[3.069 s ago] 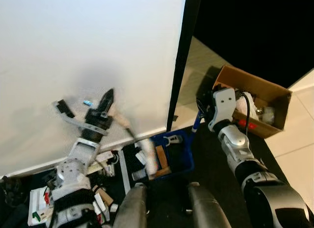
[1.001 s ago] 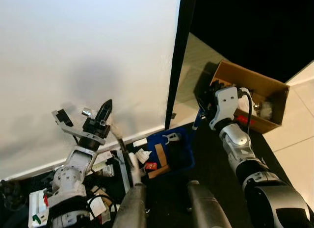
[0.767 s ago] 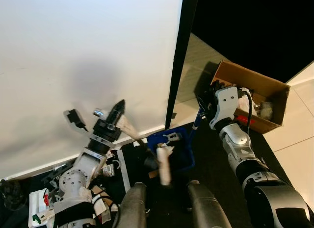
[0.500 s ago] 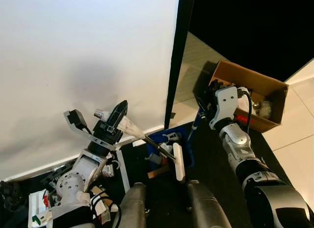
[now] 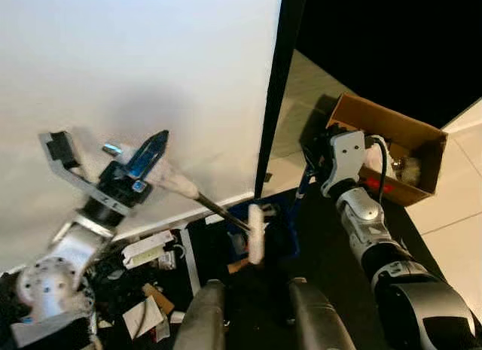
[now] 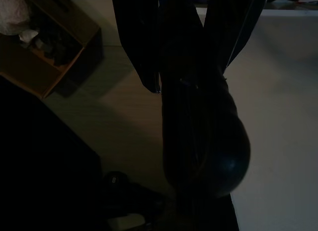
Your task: Sweep floor
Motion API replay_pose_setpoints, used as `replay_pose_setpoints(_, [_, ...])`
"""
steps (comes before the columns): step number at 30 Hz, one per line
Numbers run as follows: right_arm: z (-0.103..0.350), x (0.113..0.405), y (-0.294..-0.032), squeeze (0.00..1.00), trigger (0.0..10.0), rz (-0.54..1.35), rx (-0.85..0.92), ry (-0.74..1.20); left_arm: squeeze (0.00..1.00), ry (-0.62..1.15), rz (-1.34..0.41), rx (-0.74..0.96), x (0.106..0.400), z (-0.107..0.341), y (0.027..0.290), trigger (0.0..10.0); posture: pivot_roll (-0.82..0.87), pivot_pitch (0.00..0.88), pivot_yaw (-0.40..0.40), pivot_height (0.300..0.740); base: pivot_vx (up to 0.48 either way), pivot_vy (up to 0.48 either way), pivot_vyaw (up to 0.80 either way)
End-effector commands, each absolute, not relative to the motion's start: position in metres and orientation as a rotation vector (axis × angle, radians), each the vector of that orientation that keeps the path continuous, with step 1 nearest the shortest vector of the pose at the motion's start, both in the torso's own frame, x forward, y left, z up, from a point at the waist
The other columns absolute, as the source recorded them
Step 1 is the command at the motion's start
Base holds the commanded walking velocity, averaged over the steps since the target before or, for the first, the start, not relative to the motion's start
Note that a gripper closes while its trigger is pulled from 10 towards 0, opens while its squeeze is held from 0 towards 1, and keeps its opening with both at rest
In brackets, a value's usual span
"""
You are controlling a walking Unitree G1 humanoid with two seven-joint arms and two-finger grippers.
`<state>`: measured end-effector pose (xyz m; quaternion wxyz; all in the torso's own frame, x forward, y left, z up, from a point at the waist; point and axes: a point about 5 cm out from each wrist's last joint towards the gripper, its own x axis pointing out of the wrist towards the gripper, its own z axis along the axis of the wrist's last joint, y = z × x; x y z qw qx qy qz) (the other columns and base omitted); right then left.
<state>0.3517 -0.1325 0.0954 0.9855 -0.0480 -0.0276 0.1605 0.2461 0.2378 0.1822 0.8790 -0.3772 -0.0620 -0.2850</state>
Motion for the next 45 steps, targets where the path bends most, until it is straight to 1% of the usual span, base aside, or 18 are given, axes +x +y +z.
replay_pose_setpoints(1, [0.049, 0.330, -0.135, 0.00, 10.0, 0.320, -0.066, 0.178, 0.00, -0.117, -0.517, -0.746, 0.245, 0.174, 0.247, 10.0, 0.05, 0.267, 0.029, 0.740, 0.000, 0.000, 0.00])
replay_pose_setpoints(3, [0.049, 0.330, -0.135, 0.00, 10.0, 0.320, -0.066, 0.175, 0.00, -0.121, -0.416, -0.745, 0.254, 0.157, 0.253, 10.0, 0.03, 0.273, 0.021, 0.740, 0.000, 0.000, 0.00])
replay_pose_setpoints(5, [0.049, 0.330, -0.135, 0.00, 10.0, 0.320, -0.066, 0.175, 0.00, -0.121, -0.416, -0.745, 0.254, 0.157, 0.253, 10.0, 0.03, 0.273, 0.021, 0.740, 0.000, 0.000, 0.00])
replay_pose_setpoints(8, [0.050, 0.330, -0.135, 0.00, 10.0, 0.321, -0.068, 0.171, 0.00, -0.135, -0.331, -0.710, 0.269, 0.145, 0.260, 10.0, 0.02, 0.287, 0.018, 0.740, 0.000, 0.000, 0.00])
replay_pose_setpoints(10, [0.050, 0.330, -0.135, 0.00, 10.0, 0.321, -0.068, 0.171, 0.00, -0.135, -0.331, -0.710, 0.269, 0.145, 0.260, 10.0, 0.02, 0.287, 0.018, 0.740, 0.000, 0.000, 0.00])
replay_pose_setpoints(12, [0.050, 0.329, -0.136, 0.00, 10.0, 0.324, -0.068, 0.160, 0.00, -0.164, -0.282, -0.750, 0.290, 0.136, 0.268, 10.0, -0.03, 0.331, 0.010, 0.740, 0.000, 0.000, 0.00])
replay_pose_setpoints(14, [0.050, 0.329, -0.136, 0.00, 10.0, 0.325, -0.067, 0.154, 0.00, -0.172, -0.278, -0.777, 0.296, 0.133, 0.269, 10.0, -0.03, 0.336, 0.010, 0.740, 0.000, 0.000, 0.00])
replay_pose_setpoints(16, [0.049, 0.326, -0.137, 0.00, 10.0, 0.327, -0.067, 0.140, 0.00, -0.169, -0.283, -0.825, 0.305, 0.128, 0.270, 10.0, -0.06, 0.372, 0.012, 0.740, 0.000, 0.000, 0.00])
replay_pose_setpoints(25, [0.045, 0.319, -0.140, 0.00, 10.0, 0.327, -0.064, 0.116, 0.00, -0.215, -0.304, -0.831, 0.323, 0.134, 0.268, 10.0, -0.09, 0.414, 0.010, 0.740, 0.000, 0.000, 0.00])
replay_pose_setpoints(28, [0.044, 0.318, -0.141, 0.00, 10.0, 0.326, -0.062, 0.112, 0.00, -0.216, -0.357, -0.862, 0.328, 0.135, 0.260, 10.0, -0.10, 0.423, 0.007, 0.740, 0.000, 0.000, 0.00])
replay_pose_setpoints(31, [0.044, 0.316, -0.141, 0.00, 10.0, 0.327, -0.060, 0.109, 0.00, -0.214, -0.519, -0.968, 0.333, 0.137, 0.239, 10.0, -0.10, 0.425, 0.009, 0.740, 0.000, 0.000, 0.00])
replay_pose_setpoints(32, [0.044, 0.316, -0.141, 0.00, 10.0, 0.327, -0.060, 0.109, 0.00, -0.214, -0.519, -0.968, 0.333, 0.137, 0.239, 10.0, -0.10, 0.425, 0.009, 0.740, 0.000, 0.000, 0.00])
replay_pose_setpoints(36, [0.044, 0.317, -0.140, 0.00, 10.0, 0.326, -0.058, 0.110, 0.00, -0.181, -0.682, -1.026, 0.333, 0.137, 0.217, 10.0, -0.10, 0.415, 0.015, 0.740, 0.000, 0.000, 0.00])
replay_pose_setpoints(38, [0.044, 0.317, -0.140, 0.00, 10.0, 0.326, -0.058, 0.110, 0.00, -0.181, -0.682, -1.026, 0.333, 0.137, 0.217, 10.0, -0.10, 0.415, 0.015, 0.740, 0.000, 0.000, 0.00])
replay_pose_setpoints(39, [0.045, 0.318, -0.139, 0.00, 10.0, 0.325, -0.056, 0.114, 0.00, -0.166, -0.772, -1.045, 0.330, 0.141, 0.206, 10.0, -0.09, 0.399, 0.021, 0.740, 0.000, 0.000, 0.00])
replay_pose_setpoints(40, [0.045, 0.318, -0.139, 0.00, 10.0, 0.325, -0.056, 0.116, 0.00, -0.161, -0.807, -1.051, 0.328, 0.143, 0.202, 10.0, -0.09, 0.399, 0.021, 0.740, 0.000, 0.000, 0.00])
replay_pose_setpoints(42, [0.045, 0.319, -0.138, 0.00, 10.0, 0.324, -0.055, 0.117, 0.00, -0.159, -0.825, -1.054, 0.328, 0.144, 0.200, 10.0, -0.09, 0.399, 0.021, 0.740, 0.000, 0.000, 0.00])
replay_pose_setpoints(45, [0.046, 0.322, -0.136, 0.00, 10.0, 0.322, -0.052, 0.131, 0.00, -0.159, -0.906, -1.070, 0.318, 0.154, 0.198, 10.0, -0.05, 0.358, 0.033, 0.740, 0.000, 0.000, 0.00])
